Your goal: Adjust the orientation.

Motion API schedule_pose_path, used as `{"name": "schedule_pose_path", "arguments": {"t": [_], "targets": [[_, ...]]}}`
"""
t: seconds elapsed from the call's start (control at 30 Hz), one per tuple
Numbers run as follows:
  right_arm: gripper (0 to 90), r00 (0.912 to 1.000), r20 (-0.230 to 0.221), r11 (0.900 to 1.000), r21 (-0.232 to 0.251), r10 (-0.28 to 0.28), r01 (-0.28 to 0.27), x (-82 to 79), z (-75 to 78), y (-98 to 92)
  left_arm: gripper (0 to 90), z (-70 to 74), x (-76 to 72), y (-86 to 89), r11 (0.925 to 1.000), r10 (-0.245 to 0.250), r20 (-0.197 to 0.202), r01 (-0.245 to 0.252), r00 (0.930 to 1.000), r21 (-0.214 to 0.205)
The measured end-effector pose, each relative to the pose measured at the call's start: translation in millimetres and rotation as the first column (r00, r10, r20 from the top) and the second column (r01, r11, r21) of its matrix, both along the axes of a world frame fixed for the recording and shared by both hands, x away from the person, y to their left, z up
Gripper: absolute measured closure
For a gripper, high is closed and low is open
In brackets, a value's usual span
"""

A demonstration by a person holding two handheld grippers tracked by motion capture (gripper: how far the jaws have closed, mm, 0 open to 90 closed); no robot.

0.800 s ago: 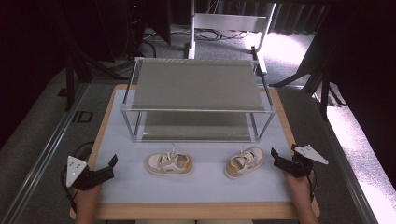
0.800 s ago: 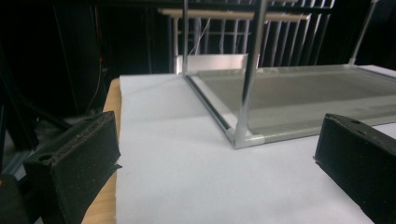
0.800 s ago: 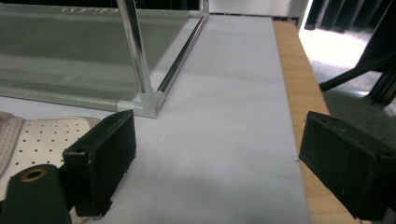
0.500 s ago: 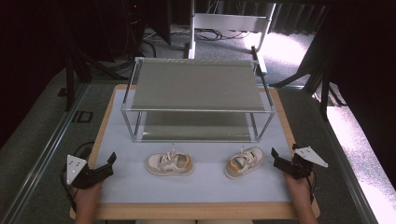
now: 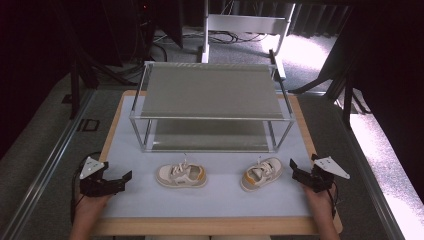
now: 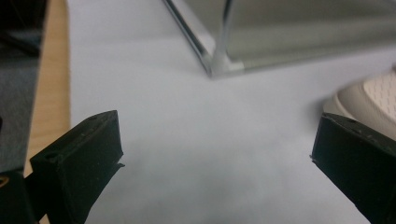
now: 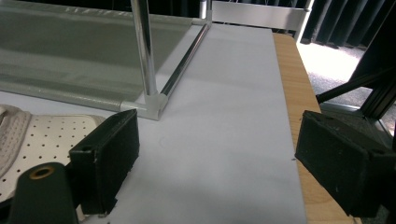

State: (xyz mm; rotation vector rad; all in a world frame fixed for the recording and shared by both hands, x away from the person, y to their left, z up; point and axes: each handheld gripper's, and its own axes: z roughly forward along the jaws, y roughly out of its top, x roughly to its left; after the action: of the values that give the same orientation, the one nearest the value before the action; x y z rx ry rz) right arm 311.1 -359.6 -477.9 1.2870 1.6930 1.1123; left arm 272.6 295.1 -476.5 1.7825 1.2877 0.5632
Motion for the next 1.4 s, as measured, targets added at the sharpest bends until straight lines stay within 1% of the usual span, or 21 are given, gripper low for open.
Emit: {"name": "schedule_pose_path", "arguments": {"t": [0.2, 0.27, 0.33, 0.4, 0.5, 0.57, 0.6, 0.67, 0.73, 0.87, 0.9, 0.93, 0.97, 1.0, 1.03, 1.13, 1.2, 1.23, 1.33, 1.37, 1.4], "targets": [[13.1, 1.0, -0.001, 0.9998, -0.015, 0.009, -0.01, 0.3, -0.1, 1.3, 1.7, 17.9, 0.7, 1.0, 0.995, -0.065, -0.108, 0.072, 0.992, 0.069], [13.2, 1.0, -0.002, 0.9999, -0.013, 0.01, -0.01, 0.4, -0.1, 1.1, 1.8, 23.3, 0.5, 2.3, 0.9897, -0.093, -0.152, 0.108, 0.984, 0.094], [13.1, 0.9999, -0.004, 0.9999, -0.011, 0.01, -0.01, 0.3, -0.1, 1.2, 1.7, 26.8, 0.1, 1.9, 0.9783, -0.096, -0.193, 0.129, 0.9765, 0.163], [13.1, 0.9999, -0.004, 0.9998, -0.012, 0.013, -0.013, 0.3, -0.1, 1.3, 1.8, 30.4, -0.5, 2.6, 0.9713, -0.117, -0.232, 0.16, 0.9656, 0.176], [13.2, 0.9998, -0.006, 0.9998, -0.01, 0.016, -0.016, 0.7, -0.1, 1.1, 1.8, 36.4, -0.9, 2.7, 0.9536, -0.141, -0.312, 0.214, 0.9394, 0.212], [13.1, 0.9998, -0.01, 0.9998, -0.011, 0.017, -0.017, 1.0, -0.1, 1.2, 1.8, 37.4, -0.9, 2.8, 0.9515, -0.143, -0.324, 0.22, 0.9352, 0.215], [13.2, 0.9998, -0.01, 0.9998, -0.012, 0.017, -0.017, 1.2, -0.2, 1.2, 1.8, 42.0, -0.5, 3.4, 0.9421, -0.159, -0.367, 0.252, 0.9164, 0.222], [13.1, 0.9998, -0.012, 0.9997, -0.015, 0.018, -0.019, 1.4, -0.2, 1.6, 1.8, 46.2, -0.4, 2.4, 0.9296, -0.171, -0.417, 0.287, 0.8927, 0.232], [13.2, 0.9998, -0.012, 0.9997, -0.016, 0.018, -0.018, 1.4, -0.2, 1.7, 1.8, 50.4, -0.2, 1.2, 0.9251, -0.192, -0.46, 0.317, 0.8666, 0.21], [13.2, 0.9997, -0.013, 0.9997, -0.014, 0.018, -0.018, 1.6, -0.2, 1.3, 1.8, 59.8, 0.2, -0.7, 0.9192, -0.207, -0.495, 0.341, 0.8435, 0.196], [13.1, 0.9997, -0.014, 0.9997, -0.014, 0.018, -0.019, 1.6, -0.2, 1.2, 1.9, 60.9, 0.6, -2.3, 0.9128, -0.219, -0.526, 0.363, 0.8214, 0.187], [13.1, 0.9997, -0.014, 0.9998, -0.014, 0.018, -0.018, 1.7, -0.2, 1.2, 1.9, 60.7, 0.9, -4.3, 0.9033, -0.217, -0.548, 0.379, 0.8078, 0.201], [13.1, 0.9997, -0.015, 0.9998, -0.013, 0.017, -0.017, 1.7, -0.1, 1.2, 1.9, 59.4, 2.1, -6.6, 0.8955, -0.217, -0.587, 0.398, 0.7797, 0.198], [13.1, 0.9997, -0.018, 0.9997, -0.014, 0.018, -0.019, 1.9, -0.2, 1.2, 1.9, 58.7, 2.2, -8.1, 0.8883, -0.218, -0.602, 0.412, 0.7682, 0.204], [13.1, 0.9997, -0.018, 0.9997, -0.014, 0.018, -0.018, 1.9, -0.2, 1.2, 1.9, 58.7, 2.7, -9.2, 0.8822, -0.214, -0.605, 0.418, 0.7671, 0.218], [13.2, 0.9996, -0.02, 0.9998, -0.011, 0.019, -0.02, 2.1, -0.2, 1.0, 1.9, 60.2, 4.4, -11.7, 0.8862, -0.207, -0.602, 0.408, 0.7713, 0.219], [13.2, 0.9995, -0.024, 0.9998, -0.005, 0.021, -0.021, 2.6, -0.2, 0.5, 1.9, 66.8, 6.8, -18.6, 0.8882, -0.231, -0.573, 0.411, 0.7864, 0.206], [13.2, 0.9995, -0.025, 0.9998, -0.006, 0.021, -0.021, 2.7, -0.2, 0.6, 1.9, 68.1, 7.6, -22.0, 0.8862, -0.238, -0.571, 0.416, 0.7854, 0.203], [13.3, 0.9994, -0.026, 0.9996, -0.014, 0.023, -0.024, 2.6, -0.2, 1.3, 2.0, 71.1, 10.8, -33.7, 0.8653, -0.255, -0.578, 0.45, 0.7751, 0.221], [13.3, 0.9994, -0.026, 0.9996, -0.014, 0.023, -0.024, 2.6, -0.2, 1.3, 2.0, 71.1, 10.8, -33.7, 0.8653, -0.255, -0.578, 0.45, 0.7751, 0.221], [13.3, 0.9995, -0.023, 0.9996, -0.018, 0.023, -0.024, 2.4, -0.3, 1.6, 2.0, 73.2, 13.5, -41.8, 0.8535, -0.267, -0.582, 0.469, 0.7686, 0.228]]}}
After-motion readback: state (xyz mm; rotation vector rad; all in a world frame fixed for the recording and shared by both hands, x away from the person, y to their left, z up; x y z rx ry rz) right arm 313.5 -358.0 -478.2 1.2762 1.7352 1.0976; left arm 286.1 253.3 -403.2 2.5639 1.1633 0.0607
